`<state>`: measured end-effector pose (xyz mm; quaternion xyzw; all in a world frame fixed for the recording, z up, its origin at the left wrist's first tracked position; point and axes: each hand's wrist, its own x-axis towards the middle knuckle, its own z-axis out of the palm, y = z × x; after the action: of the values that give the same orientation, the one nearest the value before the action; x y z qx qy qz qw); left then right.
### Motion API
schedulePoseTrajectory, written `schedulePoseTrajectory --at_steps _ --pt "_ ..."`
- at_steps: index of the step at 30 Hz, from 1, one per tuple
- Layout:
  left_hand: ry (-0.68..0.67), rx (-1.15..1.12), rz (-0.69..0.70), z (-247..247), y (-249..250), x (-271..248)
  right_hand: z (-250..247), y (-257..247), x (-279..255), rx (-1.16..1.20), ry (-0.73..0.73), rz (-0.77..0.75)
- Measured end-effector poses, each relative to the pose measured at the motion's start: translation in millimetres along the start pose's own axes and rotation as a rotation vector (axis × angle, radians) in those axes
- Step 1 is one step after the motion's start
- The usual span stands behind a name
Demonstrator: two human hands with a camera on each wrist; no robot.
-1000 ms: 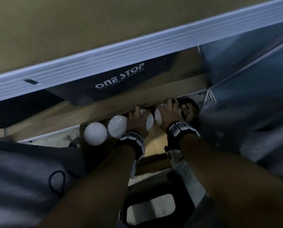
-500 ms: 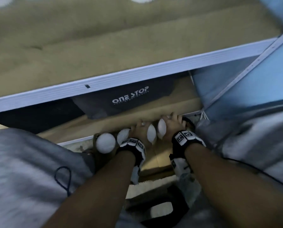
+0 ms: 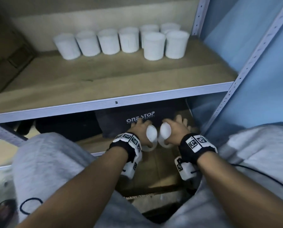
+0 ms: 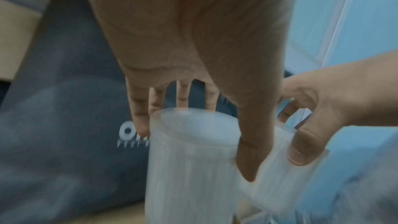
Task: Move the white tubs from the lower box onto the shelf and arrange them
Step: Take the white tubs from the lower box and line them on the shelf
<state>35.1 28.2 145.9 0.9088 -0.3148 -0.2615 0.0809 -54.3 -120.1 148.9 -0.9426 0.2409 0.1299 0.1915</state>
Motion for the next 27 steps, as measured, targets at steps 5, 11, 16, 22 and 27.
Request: schedulePoseTrajectory --at_steps 5,11,16,22,27 --pt "0.047 0.063 0.084 -57 6 -26 -51 -15 -20 -0.048 0.030 -0.087" --pt "0.073 0.092 0.144 -130 9 -57 -111 -43 -41 -0.039 0.035 -0.198" --pt "0.164 0.060 0.137 -174 1 -76 -152 -74 -51 -0.022 0.171 -0.292" --pt "0.221 -0.024 0.105 -211 -14 -85 -179 -104 -44 0.049 0.246 -0.359" --pt "0.294 -0.096 0.077 -227 -33 -85 -185 -123 -25 0.077 0.286 -0.382"
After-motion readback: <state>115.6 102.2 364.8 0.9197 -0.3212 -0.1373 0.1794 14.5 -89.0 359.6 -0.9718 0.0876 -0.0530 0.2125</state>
